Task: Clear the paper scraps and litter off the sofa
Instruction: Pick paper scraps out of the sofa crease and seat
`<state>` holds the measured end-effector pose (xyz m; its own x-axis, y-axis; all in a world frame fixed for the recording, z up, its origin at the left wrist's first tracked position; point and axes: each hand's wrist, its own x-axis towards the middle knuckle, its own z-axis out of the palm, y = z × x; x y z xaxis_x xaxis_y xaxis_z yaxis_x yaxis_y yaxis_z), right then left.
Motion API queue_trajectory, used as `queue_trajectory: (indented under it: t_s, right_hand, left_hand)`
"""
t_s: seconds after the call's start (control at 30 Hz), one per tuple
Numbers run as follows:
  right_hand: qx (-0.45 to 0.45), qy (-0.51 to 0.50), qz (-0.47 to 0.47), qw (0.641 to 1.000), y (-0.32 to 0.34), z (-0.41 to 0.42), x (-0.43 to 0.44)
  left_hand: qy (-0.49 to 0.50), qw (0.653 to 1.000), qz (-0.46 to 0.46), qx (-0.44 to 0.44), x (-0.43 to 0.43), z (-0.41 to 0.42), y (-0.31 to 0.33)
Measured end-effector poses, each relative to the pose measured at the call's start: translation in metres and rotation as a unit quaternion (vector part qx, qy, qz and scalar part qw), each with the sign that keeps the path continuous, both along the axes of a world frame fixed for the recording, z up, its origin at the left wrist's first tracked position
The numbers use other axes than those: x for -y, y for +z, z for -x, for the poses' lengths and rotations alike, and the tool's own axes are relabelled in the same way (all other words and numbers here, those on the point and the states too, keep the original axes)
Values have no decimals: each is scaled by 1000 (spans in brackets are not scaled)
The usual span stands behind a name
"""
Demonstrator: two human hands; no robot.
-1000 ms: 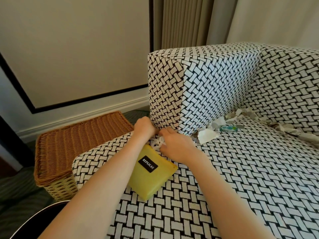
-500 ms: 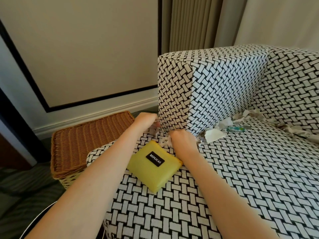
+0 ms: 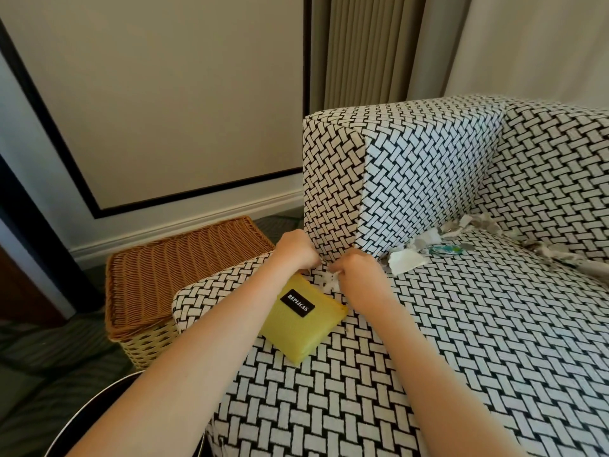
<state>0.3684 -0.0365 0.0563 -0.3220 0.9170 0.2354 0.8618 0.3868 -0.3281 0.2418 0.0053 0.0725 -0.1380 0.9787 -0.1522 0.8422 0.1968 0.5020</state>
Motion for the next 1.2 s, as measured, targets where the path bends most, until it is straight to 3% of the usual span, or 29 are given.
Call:
queue_trajectory:
  t_s: [0.07,0.2,0.3,0.47,0.57,0.67,0.73,0.8,0.87,0.97,1.07,1.2]
  right_hand:
    - [-20,-2,22,1000,-5,1,3]
    - [-78,-3,41,996,-6,-8,6]
    - [-132,-56,22,989,0,-17,6]
    - [-356,-161,68,918,5,-34,-2]
    - [-390,-215,94,891,1,-40,-4]
    - [-348,-217,122,904,-3,-39,-6]
    - [-292,-209,126,925,-4,-34,-2]
    - [-202,-192,75,957,-9,-29,2]
    - [-122,-184,39,975,-14,-26,1]
    - [-55,-205,53,976,-15,-26,-6]
    - [-54,-209,46,975,-15,-24,-12]
    - [-60,-195,29,979,-18,-26,-15]
  left_hand:
    - [-3,1000,-7,27,3,-7,3]
    - [17,980,26,196,4,-19,13]
    - [68,970,16,233,1,-21,15]
    - [124,939,50,316,6,-21,14]
    - [121,931,82,334,11,-24,13]
    - [59,959,93,262,12,-32,12]
    - [-18,989,83,122,12,-38,8]
    - [-62,997,49,-16,15,-45,2]
    - [-56,995,10,-81,11,-49,-10]
    - [-32,994,-37,-102,8,-51,-21]
    - [-24,991,-96,-85,10,-51,-28]
    - [-29,993,-100,-50,14,-52,-25]
